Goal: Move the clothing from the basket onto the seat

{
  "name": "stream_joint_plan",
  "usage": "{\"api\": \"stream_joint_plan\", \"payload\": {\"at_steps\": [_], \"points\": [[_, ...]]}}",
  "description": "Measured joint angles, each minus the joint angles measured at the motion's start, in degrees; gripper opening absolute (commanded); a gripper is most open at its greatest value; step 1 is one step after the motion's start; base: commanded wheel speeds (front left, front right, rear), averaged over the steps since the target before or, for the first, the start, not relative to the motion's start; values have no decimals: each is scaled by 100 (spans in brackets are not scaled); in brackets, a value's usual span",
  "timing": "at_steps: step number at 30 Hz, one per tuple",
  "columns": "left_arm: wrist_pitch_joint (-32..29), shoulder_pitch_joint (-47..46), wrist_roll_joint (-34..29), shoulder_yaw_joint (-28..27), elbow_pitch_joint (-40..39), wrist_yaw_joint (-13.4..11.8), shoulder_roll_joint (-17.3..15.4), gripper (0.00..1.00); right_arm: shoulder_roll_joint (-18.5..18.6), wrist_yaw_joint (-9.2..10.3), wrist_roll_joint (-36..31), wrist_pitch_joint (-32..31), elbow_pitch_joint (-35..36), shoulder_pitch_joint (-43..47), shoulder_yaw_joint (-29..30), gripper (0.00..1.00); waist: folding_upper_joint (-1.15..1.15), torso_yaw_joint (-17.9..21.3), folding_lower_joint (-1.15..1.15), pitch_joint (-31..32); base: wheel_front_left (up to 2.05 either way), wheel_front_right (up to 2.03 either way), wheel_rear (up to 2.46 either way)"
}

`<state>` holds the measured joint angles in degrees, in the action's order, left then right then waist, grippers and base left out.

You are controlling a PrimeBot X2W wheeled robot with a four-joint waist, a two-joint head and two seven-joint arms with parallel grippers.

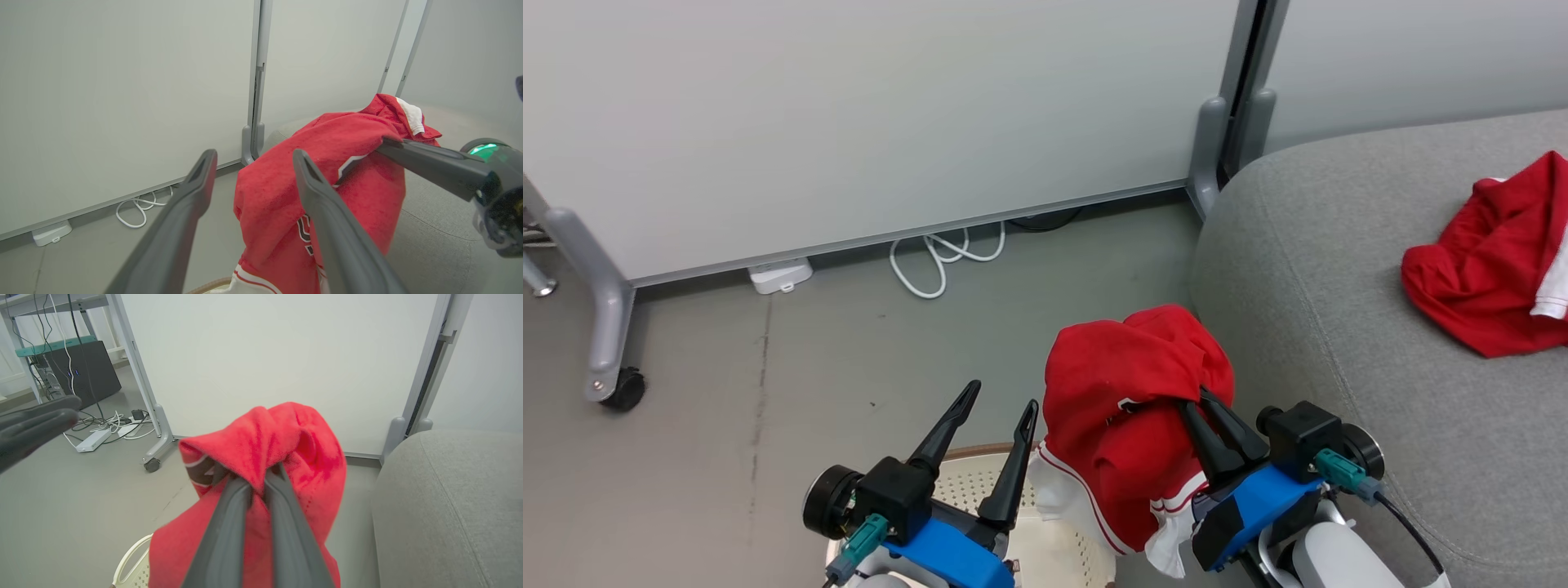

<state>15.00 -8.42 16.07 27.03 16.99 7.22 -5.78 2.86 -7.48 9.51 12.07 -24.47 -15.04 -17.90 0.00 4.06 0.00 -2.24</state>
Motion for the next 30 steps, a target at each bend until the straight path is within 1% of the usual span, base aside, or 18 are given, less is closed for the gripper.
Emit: {"api": "stream_joint_plan", "payload": {"at_steps": [8,20,25,30], "points": [[0,-4,-3,86,-59,16,-9,100,0,0,24,-44,136,4,-58,0,0,630,0,-68,0,0,0],[0,-118,-3,164,-82,16,-67,100,2,0,13,-25,196,62,92,0,0,1649,0,-198,0,0,0],[0,-127,-3,154,-82,16,-108,100,2,0,22,10,212,66,104,0,0,1969,0,-269,0,0,0],[0,-141,-3,156,-84,16,-120,100,2,0,25,15,219,68,89,0,0,2197,0,-315,0,0,0]]}}
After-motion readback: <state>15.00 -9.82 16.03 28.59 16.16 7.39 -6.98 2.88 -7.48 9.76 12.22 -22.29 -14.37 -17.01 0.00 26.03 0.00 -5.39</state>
